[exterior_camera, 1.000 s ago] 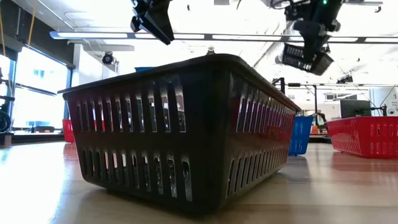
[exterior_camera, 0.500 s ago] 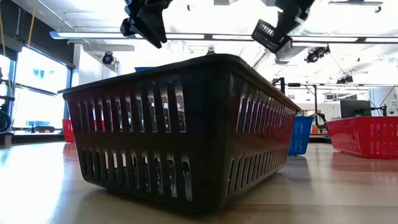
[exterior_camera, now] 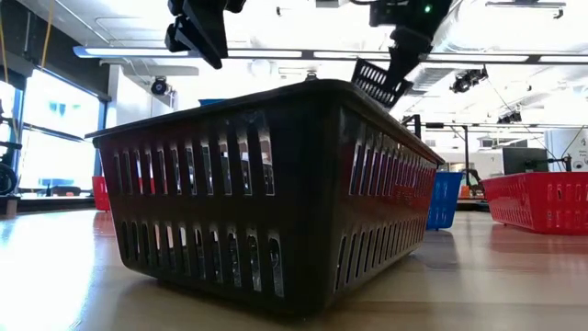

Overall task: Stack baskets on shelf by color
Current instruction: Put the top right black bin on the shelf

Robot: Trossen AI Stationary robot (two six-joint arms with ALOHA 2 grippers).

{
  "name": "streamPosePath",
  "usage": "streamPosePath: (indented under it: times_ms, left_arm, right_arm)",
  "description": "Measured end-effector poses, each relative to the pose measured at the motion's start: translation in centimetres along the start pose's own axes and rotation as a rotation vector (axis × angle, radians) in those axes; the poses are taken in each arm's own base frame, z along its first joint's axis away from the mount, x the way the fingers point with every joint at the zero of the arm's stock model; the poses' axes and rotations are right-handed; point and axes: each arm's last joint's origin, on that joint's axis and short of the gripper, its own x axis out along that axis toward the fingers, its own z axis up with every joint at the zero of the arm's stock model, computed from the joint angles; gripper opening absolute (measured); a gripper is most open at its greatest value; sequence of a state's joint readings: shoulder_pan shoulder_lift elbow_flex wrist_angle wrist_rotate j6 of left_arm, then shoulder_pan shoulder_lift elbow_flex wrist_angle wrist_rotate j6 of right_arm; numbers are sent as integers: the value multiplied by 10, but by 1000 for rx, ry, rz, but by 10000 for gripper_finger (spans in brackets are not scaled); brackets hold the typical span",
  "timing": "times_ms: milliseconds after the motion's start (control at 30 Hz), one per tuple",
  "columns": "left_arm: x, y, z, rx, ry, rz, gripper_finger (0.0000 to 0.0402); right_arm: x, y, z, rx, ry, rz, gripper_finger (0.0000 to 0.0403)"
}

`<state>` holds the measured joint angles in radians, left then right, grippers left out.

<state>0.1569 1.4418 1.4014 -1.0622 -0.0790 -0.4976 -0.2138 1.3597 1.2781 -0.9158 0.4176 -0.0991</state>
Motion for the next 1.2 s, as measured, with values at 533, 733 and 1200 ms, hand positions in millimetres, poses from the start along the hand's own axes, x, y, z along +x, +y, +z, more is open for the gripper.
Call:
streamPosePath:
  times_ms: [533,733,1200]
  left_arm:
    - [0,-1,0,5,-1,1,117]
    - [0,-1,0,5,-1,2,117]
    - [0,-1,-1,5,10,-18,117]
  right_arm:
    - [36,15,1,-165,151,23,0]
    - [36,15,1,-185,151,25,0]
    - [42,3,-2,-259,172,40,0]
